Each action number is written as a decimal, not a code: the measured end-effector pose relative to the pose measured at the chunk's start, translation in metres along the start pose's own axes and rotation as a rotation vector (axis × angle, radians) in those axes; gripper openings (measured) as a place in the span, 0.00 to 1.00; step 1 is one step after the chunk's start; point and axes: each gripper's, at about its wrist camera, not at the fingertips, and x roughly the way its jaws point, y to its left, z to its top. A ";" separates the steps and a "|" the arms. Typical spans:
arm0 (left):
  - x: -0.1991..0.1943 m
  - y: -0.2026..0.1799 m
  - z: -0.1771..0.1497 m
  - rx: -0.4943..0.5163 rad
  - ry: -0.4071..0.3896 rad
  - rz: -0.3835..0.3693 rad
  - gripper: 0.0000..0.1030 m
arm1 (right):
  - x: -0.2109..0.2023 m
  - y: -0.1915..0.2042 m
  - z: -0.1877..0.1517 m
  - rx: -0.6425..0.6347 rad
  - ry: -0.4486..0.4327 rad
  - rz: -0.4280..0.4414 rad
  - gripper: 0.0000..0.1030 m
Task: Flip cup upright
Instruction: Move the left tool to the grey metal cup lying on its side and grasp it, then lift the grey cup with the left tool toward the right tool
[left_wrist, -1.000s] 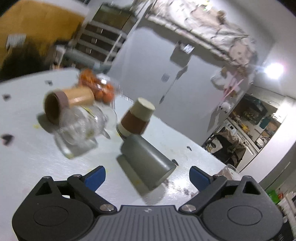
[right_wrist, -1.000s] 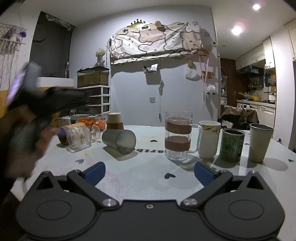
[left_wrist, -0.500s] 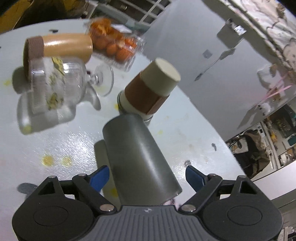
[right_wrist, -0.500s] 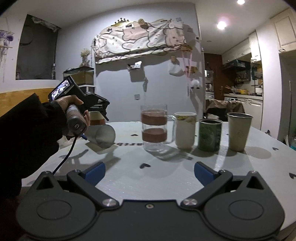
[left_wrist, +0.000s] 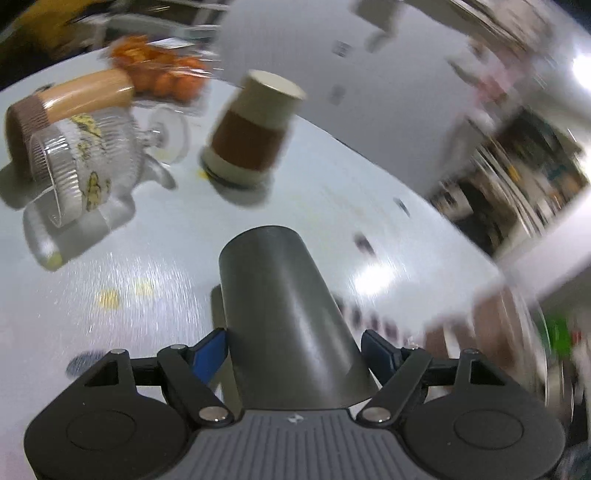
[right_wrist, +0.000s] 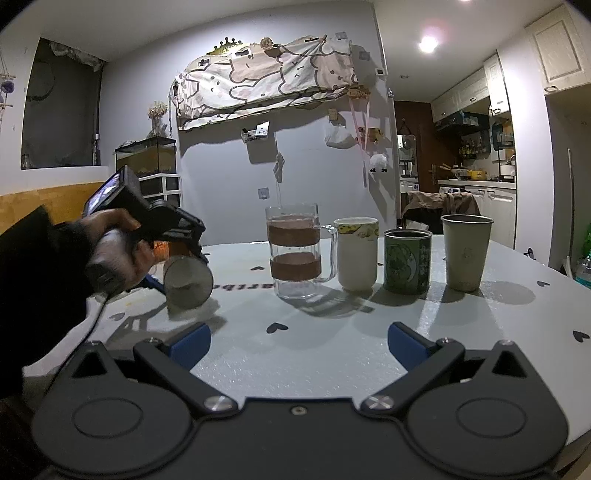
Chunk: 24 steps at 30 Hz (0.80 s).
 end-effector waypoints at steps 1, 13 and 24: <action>-0.006 -0.003 -0.010 0.051 0.015 -0.015 0.77 | 0.000 0.000 0.001 0.002 -0.003 -0.001 1.00; -0.075 -0.022 -0.110 0.493 0.173 -0.184 0.75 | 0.001 -0.013 0.013 0.063 -0.023 -0.013 1.00; -0.087 -0.032 -0.134 0.644 0.113 -0.148 0.90 | 0.053 -0.010 0.044 0.101 0.070 0.090 1.00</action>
